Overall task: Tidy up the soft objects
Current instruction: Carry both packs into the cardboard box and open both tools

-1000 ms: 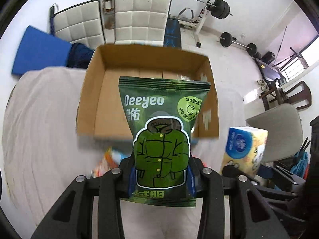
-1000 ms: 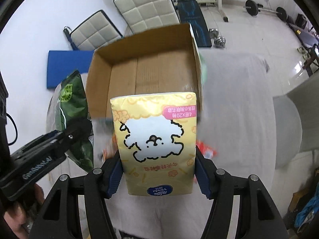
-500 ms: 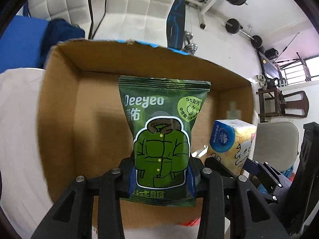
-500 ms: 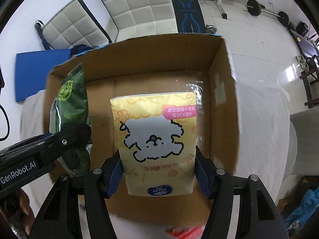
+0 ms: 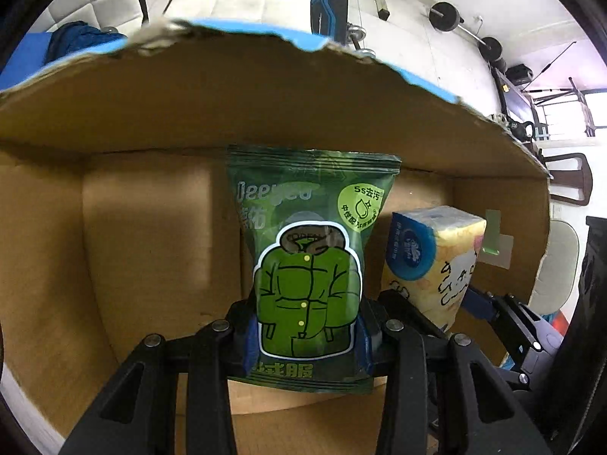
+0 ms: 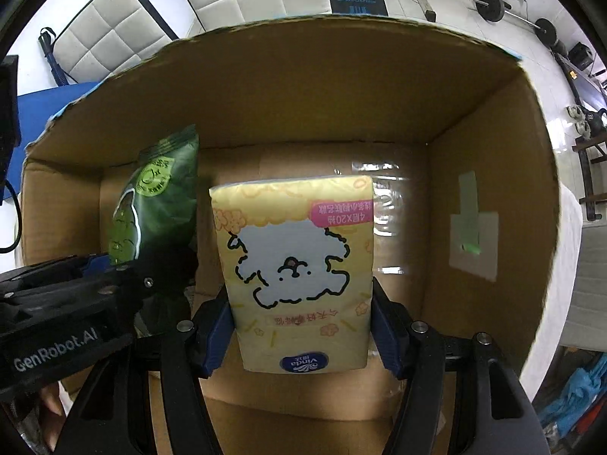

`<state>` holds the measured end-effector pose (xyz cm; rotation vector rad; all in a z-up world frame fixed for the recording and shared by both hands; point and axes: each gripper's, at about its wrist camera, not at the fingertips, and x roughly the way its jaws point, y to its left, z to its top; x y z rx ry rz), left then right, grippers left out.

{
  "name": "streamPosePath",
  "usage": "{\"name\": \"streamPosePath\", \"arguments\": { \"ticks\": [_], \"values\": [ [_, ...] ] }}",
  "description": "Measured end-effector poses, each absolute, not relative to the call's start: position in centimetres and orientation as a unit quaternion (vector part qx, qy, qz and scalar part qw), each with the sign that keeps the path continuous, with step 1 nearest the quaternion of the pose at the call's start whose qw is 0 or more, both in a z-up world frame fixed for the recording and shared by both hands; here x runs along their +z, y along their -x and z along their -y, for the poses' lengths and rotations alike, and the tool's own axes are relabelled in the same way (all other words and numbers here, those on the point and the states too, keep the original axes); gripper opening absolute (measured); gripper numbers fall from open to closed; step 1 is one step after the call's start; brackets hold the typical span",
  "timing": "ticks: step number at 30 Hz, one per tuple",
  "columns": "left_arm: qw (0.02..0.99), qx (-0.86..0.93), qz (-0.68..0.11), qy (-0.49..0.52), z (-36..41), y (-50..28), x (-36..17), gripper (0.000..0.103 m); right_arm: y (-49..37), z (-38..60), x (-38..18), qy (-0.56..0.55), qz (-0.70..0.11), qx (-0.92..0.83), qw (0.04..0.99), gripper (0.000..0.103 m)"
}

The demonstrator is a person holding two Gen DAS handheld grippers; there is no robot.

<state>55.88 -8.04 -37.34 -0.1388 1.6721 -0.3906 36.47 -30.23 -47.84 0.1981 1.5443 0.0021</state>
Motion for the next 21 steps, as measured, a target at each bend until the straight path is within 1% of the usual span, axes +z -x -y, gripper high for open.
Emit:
{"name": "streamPosePath", "arguments": {
  "ticks": [3,4,5,6,7,8,9,11,12,13,14,15,16,17,21],
  "values": [
    [0.646,-0.165,-0.743,0.056,7.9,-56.0,-37.6,0.037,-37.3,30.2,-48.6,-0.080,-0.703,0.004,0.707,0.068],
    [0.647,-0.160,-0.743,0.054,7.9,-55.8,-37.5,0.038,-37.5,30.1,-48.7,-0.077,-0.706,0.011,0.703,0.072],
    [0.649,-0.160,-0.742,0.053,7.9,-55.6,-37.4,0.043,-37.6,29.9,-48.7,-0.071,-0.709,0.011,0.701,0.083],
    [0.650,-0.162,-0.741,0.051,7.9,-55.5,-37.1,0.046,-37.7,29.8,-48.7,-0.065,-0.709,0.008,0.702,0.085],
    [0.656,-0.156,-0.738,0.042,7.9,-55.2,-36.8,0.055,-37.7,29.6,-48.5,-0.063,-0.708,0.011,0.703,0.085],
    [0.661,-0.152,-0.734,0.037,7.9,-55.1,-36.4,0.061,-37.7,29.5,-48.4,-0.061,-0.707,0.009,0.704,0.086],
    [0.669,-0.147,-0.728,0.032,7.7,-54.8,-35.8,0.063,-37.6,29.5,-48.2,-0.060,-0.707,0.006,0.705,0.086],
    [0.677,-0.143,-0.721,0.033,7.3,-54.4,-34.7,0.071,-37.4,29.5,-47.8,-0.064,-0.708,0.004,0.704,0.086],
    [0.680,-0.144,-0.718,0.032,7.1,-54.1,-34.1,0.072,-36.9,29.4,-47.5,-0.066,-0.707,0.002,0.704,0.086],
    [0.682,-0.144,-0.716,0.030,7.0,-53.8,-33.8,0.076,-36.4,29.3,-47.2,-0.069,-0.706,-0.001,0.705,0.086],
    [0.689,-0.140,-0.710,0.028,6.7,-53.4,-33.1,0.085,-36.4,29.4,-47.0,-0.072,-0.706,-0.002,0.705,0.090],
    [0.696,-0.137,-0.704,0.027,6.4,-53.0,-32.3,0.090,-36.5,29.4,-46.8,-0.078,-0.704,-0.001,0.706,0.091],
    [0.700,-0.135,-0.701,0.025,6.2,-52.7,-32.2,0.099,-35.5,29.3,-46.6,-0.080,-0.703,0.000,0.707,0.098],
    [0.706,-0.132,-0.696,0.022,5.9,-52.1,-31.7,0.101,-35.1,29.1,-46.3,-0.083,-0.702,0.000,0.707,0.103],
    [0.733,-0.122,-0.670,-0.004,5.2,-49.7,-30.3,0.102,-33.5,28.2,-45.1,-0.087,-0.689,0.000,0.720,0.103]
  ]
}}
